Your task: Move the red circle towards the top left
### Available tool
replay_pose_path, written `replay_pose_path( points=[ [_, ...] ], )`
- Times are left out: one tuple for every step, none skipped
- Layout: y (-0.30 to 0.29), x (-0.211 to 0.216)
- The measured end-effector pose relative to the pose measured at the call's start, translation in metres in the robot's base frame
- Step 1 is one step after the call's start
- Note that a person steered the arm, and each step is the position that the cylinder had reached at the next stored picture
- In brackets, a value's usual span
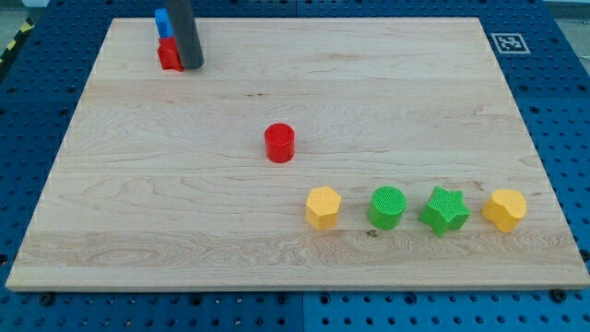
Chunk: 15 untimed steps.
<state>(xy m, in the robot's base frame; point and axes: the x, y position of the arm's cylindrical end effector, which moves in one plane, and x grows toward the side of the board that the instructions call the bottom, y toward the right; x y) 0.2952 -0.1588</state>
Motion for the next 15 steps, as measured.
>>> replay_pose_path(
  points=[
    [-0.001,0.026],
    [-0.001,0.100],
    [0.025,0.165],
    [0.104,0.204],
    [0.173,0.204],
    [0.172,0.201],
    [0.146,0.194],
    [0.139,0.181],
    [0.139,0.168],
    [0.136,0.149],
    [0.133,0.127],
    [0.128,0.104],
    [0.117,0.077],
    [0.097,0.051],
    [0.074,0.027]
  ],
)
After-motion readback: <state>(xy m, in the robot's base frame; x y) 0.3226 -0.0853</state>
